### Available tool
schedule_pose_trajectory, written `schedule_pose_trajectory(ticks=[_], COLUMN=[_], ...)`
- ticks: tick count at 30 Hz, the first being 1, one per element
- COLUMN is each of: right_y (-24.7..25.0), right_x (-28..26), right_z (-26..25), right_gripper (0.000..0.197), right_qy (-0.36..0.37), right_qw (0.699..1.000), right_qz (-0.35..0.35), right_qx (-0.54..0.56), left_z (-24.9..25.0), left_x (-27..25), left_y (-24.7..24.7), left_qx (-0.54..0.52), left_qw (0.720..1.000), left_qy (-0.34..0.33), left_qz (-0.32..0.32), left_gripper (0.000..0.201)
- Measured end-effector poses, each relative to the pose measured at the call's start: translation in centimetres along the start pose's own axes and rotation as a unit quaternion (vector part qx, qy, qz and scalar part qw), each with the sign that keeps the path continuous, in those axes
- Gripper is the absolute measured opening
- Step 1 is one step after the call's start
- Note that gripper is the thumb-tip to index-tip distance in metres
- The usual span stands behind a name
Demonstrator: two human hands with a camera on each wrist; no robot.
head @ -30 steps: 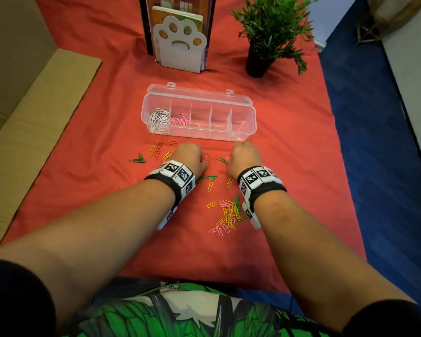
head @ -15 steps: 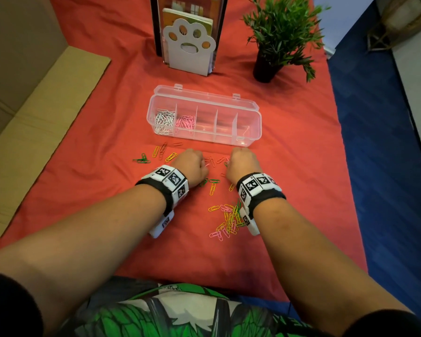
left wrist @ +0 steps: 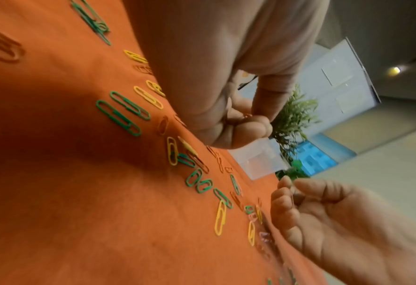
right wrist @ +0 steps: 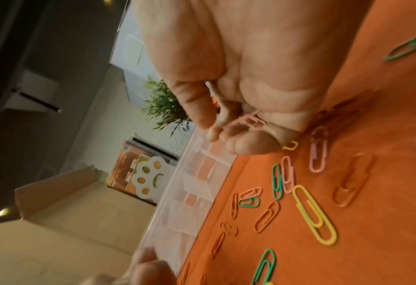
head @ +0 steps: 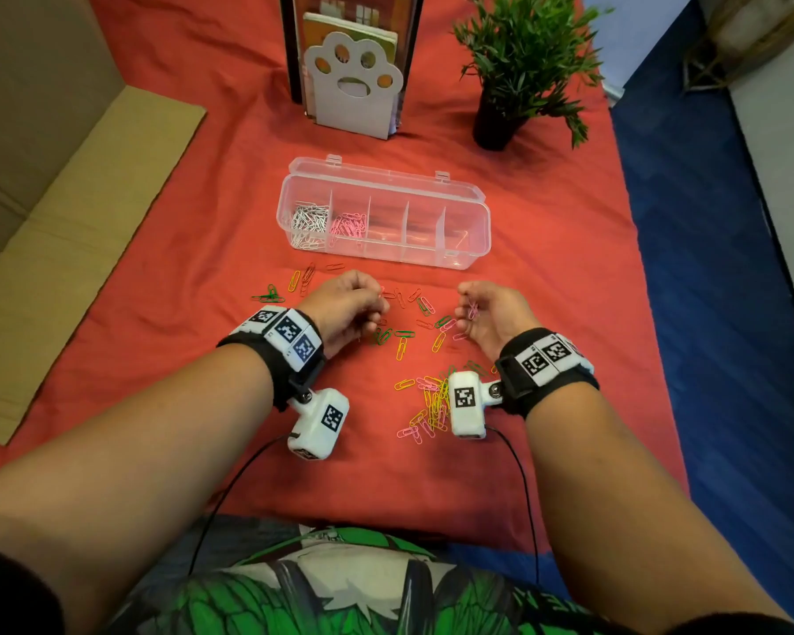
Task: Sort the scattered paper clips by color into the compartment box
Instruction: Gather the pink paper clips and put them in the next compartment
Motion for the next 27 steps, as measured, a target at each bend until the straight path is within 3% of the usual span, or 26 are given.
schedule_pose_trajectory(ticks=[2, 4, 5, 7, 9, 10, 15, 19, 22, 25, 27], right_y=[0.7, 1.8, 2.2, 2.3, 2.0, 1.7, 0.6, 0.8, 1.1, 0.1, -0.6], right_x=[-0.4, -0.1, 0.0, -0.3, -0.9, -1.2, -1.7, -2.2, -2.3, -2.8, -3.1], right_z=[0.8, 0.6, 0.2, -0.9, -1.2, -1.2, 0.4, -0.1, -0.7, -0.5, -0.3], right_gripper=[0.020, 0.019, 0.019, 0.015, 0.022, 0.027, 0.023, 0.014, 0.014, 0.021, 0.024], right_qy=[-0.024, 0.009, 0.039, 0.108, 0.160, 0.181, 0.224, 0.248, 0.261, 0.269, 0.278], right_qw=[0.999, 0.992, 0.970, 0.888, 0.821, 0.803, 0.775, 0.781, 0.733, 0.649, 0.619], right_qz=[0.015, 0.048, 0.061, 0.077, 0.083, 0.079, 0.051, 0.058, 0.065, 0.060, 0.061], right_qx=[0.015, -0.117, -0.233, -0.440, -0.542, -0.562, -0.588, -0.570, -0.625, -0.709, -0.732], left_z=[0.3, 0.5, 0.4, 0.6, 0.8, 0.9, 0.2, -0.2, 0.7, 1.7, 1.6], left_x=[0.0, 0.1, 0.3, 0.6, 1.1, 1.2, 1.8, 2.1, 1.9, 1.6, 1.4], left_y=[-1.1, -2.2, -2.7, -3.4, -3.7, -3.9, -4.3, -5.7, -6.5, -7.6, -8.0], left_qx=[0.049, 0.072, 0.072, 0.092, 0.147, 0.171, 0.231, 0.313, 0.444, 0.615, 0.671], left_qw=[0.999, 0.997, 0.997, 0.996, 0.989, 0.984, 0.970, 0.946, 0.889, 0.766, 0.712], left_qy=[-0.009, -0.004, 0.004, 0.001, -0.028, -0.042, -0.071, -0.077, -0.111, -0.185, -0.209], left_qz=[-0.010, -0.014, -0.013, -0.001, 0.015, 0.019, 0.012, -0.025, -0.018, -0.012, -0.019], left_gripper=[0.030, 0.026, 0.023, 0.023, 0.030, 0.031, 0.022, 0.032, 0.026, 0.028, 0.028])
Point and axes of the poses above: each hand's wrist, its own x-axis towards the middle knuckle, its own y-axis out of the back of the hand, z = x × y, the point moved 10 cm from there along x, towards the middle knuckle, and after that the axes turned 1 degree about z, right-handed, at the moved point
